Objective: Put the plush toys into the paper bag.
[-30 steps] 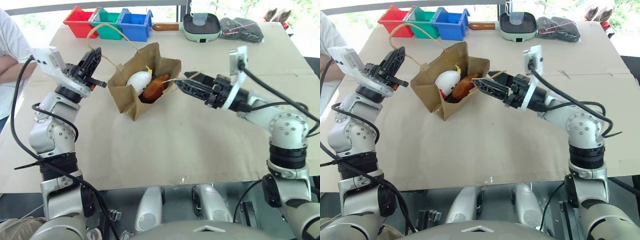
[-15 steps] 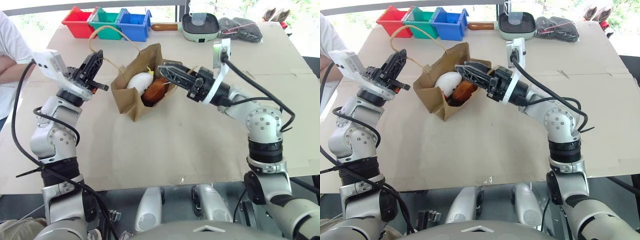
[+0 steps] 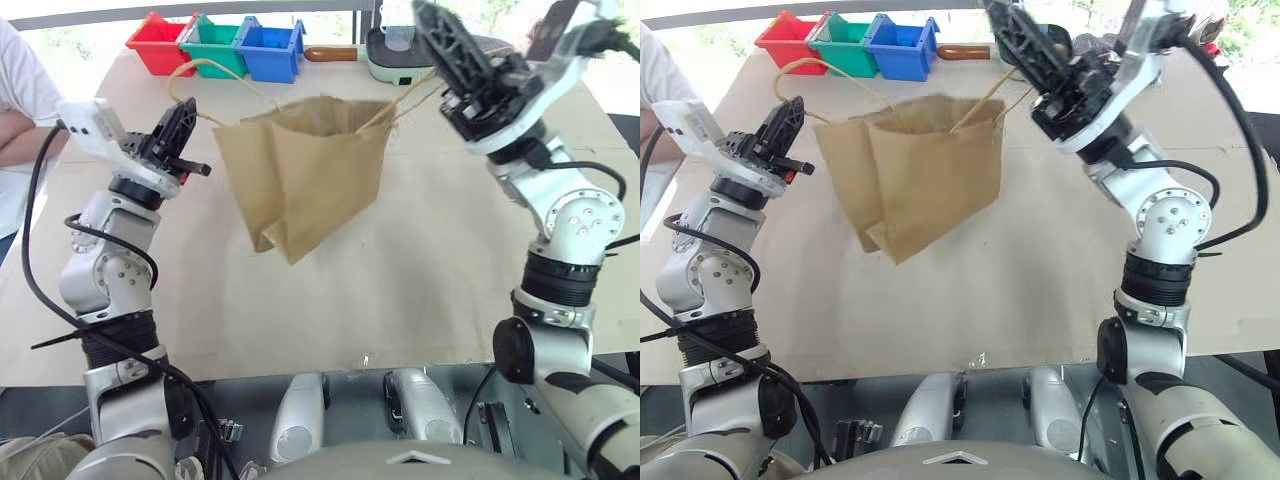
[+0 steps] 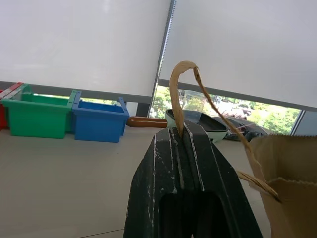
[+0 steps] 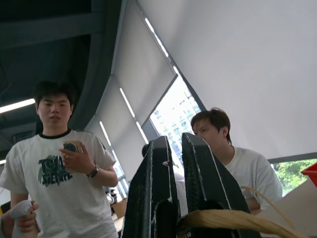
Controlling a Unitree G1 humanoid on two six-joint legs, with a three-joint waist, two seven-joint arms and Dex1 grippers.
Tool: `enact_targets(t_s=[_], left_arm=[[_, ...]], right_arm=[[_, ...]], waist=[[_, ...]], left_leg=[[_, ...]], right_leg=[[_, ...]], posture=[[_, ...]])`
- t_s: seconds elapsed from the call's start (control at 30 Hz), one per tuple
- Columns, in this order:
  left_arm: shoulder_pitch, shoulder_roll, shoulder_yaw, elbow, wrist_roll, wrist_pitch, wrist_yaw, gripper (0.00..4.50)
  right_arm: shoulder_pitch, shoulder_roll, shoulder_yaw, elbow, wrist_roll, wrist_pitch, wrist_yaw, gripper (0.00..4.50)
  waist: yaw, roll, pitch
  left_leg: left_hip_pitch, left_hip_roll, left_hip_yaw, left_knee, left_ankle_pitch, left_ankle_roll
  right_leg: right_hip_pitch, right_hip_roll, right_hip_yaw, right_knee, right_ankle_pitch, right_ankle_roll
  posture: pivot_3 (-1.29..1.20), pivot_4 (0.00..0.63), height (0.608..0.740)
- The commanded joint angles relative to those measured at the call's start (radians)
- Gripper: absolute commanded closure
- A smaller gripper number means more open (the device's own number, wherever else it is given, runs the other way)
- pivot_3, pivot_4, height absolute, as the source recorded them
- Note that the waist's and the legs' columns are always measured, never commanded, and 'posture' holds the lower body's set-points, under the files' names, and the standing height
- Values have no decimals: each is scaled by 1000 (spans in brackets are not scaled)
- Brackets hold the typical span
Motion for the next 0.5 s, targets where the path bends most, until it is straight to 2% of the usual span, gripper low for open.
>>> enact_targets(t_s=[0.03,0.17,0.37,0.43,0.5], left_arm=[[-36,8,47,3,-12,-31,24,4500],[-59,7,43,17,-5,-40,30,4500],[-41,5,-52,-69,19,-58,-53,4500],[6,-20,-92,-113,27,-55,-60,4500],[43,-26,-123,-142,51,-64,-70,4500]], right_arm=[[-30,-20,-45,-20,74,-18,-7,4339],[-23,-55,-27,-22,60,-5,1,4339],[1,-142,184,-46,-157,36,91,4339],[19,-166,312,-57,-290,13,147,4339],[20,-175,368,-61,-366,-12,176,4339]], waist=[[0,0,0],[0,0,0],[0,0,0],[-1,0,0],[-2,0,0]], left_leg=[[0,0,0,0,0,0],[0,0,0,0,0,0],[0,0,0,0,0,0],[0,0,1,0,0,0],[1,0,2,0,0,0]], right_leg=[[0,0,0,0,0,0],[0,0,0,0,0,0],[0,0,0,0,0,0],[0,0,0,0,0,0],[0,0,2,0,0,0]], posture=[[0,150,740],[0,150,740],[0,150,740],[0,150,740],[0,150,740]])
